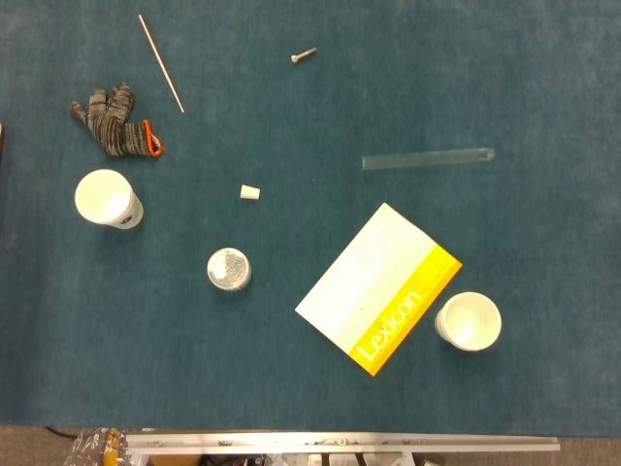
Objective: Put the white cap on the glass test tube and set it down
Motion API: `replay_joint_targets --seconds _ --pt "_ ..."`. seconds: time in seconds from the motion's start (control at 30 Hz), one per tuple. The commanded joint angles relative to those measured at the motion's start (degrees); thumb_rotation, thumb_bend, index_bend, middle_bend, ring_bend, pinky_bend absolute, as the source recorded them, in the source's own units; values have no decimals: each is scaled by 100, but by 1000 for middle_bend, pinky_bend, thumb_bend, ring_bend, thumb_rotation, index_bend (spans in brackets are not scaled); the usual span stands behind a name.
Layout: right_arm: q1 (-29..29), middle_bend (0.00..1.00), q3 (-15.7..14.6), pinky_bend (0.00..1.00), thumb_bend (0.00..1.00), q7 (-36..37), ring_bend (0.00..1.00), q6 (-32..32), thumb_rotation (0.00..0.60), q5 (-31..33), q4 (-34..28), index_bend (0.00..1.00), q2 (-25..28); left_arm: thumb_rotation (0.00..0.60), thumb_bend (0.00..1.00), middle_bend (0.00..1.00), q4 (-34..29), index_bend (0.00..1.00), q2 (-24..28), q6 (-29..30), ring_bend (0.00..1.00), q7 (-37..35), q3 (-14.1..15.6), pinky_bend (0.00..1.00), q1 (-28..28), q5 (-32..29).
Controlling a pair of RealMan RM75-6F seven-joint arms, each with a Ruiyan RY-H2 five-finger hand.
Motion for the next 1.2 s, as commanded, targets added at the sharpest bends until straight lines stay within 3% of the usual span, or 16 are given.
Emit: replay_joint_targets --seconds 0.03,0.9,1.2 --pt "4 220 -3 224 322 -4 88 -14 600 5 -4 263 1 600 343 205 24 305 -16 0 79 -11 -1 128 -2 2" --pt "56 220 37 224 322 56 88 -23 600 -67 -100 273 65 600 343 206 70 305 87 31 79 -121 33 127 28 110" --pt "748 220 360 227 322 259 88 -961 600 305 -213 277 326 600 344 204 121 305 148 16 79 -79 -4 128 -5 103"
